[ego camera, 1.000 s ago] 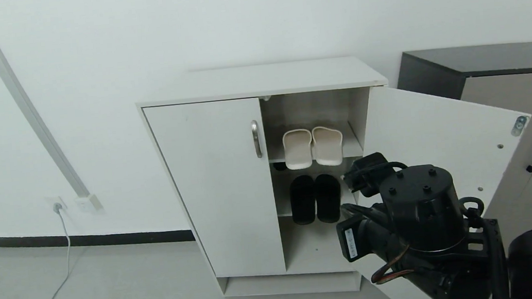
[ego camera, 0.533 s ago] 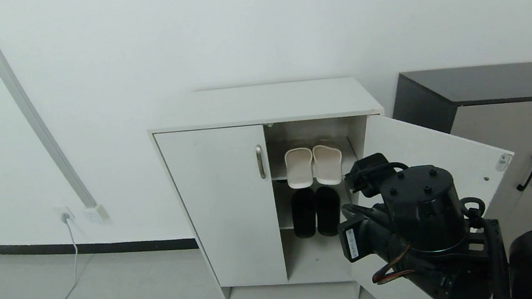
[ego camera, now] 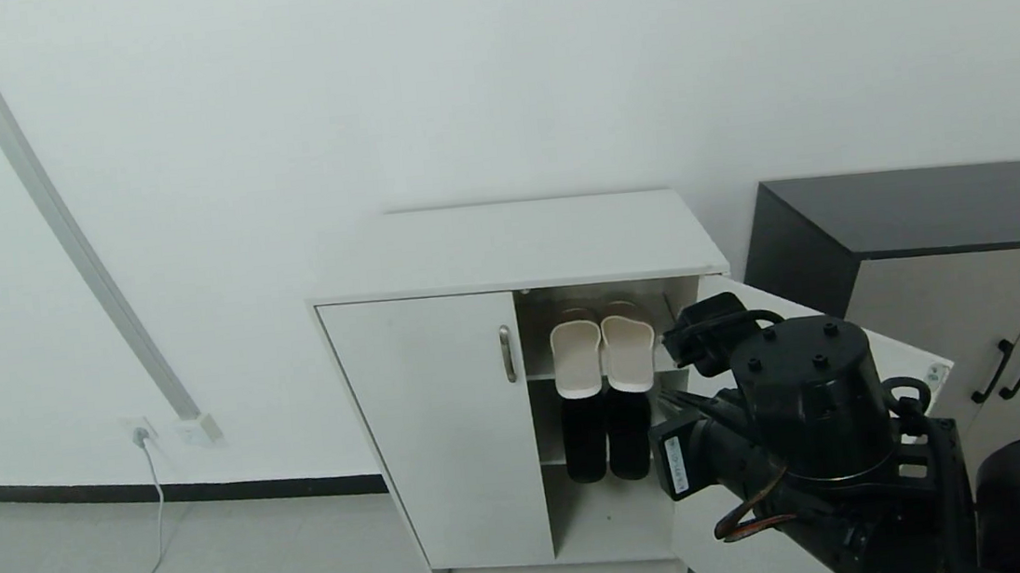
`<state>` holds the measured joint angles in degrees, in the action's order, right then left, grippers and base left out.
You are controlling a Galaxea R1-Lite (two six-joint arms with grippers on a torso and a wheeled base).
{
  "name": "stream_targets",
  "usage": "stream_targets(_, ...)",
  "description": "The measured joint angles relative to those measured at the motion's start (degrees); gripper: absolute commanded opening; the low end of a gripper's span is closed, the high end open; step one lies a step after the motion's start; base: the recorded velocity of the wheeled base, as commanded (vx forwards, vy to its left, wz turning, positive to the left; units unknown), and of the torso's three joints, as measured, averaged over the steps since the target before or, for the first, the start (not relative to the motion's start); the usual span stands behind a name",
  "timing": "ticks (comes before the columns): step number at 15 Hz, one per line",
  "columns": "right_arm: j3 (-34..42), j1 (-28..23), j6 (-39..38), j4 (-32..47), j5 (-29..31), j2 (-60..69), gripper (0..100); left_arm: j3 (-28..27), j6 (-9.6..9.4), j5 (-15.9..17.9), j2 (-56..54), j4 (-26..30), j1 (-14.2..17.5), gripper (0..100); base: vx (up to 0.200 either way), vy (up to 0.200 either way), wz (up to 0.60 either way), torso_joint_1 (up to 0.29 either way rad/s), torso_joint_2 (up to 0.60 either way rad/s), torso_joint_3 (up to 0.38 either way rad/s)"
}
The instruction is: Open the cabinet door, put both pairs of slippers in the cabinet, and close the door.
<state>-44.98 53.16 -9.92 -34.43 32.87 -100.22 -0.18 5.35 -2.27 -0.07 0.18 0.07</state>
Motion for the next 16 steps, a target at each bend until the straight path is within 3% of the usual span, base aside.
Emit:
stream_targets(10, 0.4, -0.4, 0.0, -0.5, -0.1, 0.1, 0, 0.0, -0.02, 0.1, 0.0, 0.0, 0.0, 0, 0.000, 0.000, 0.00, 0.235, -0.53, -0.300)
stream_targets(16, 1.4, -1.2, 1.2, -1.4, -0.2, 0.1, 0, 0.0, -0.02, 0.1, 0.0, 0.0, 0.0, 0, 0.000, 0.000, 0.00, 0.030, -0.07, -0.041)
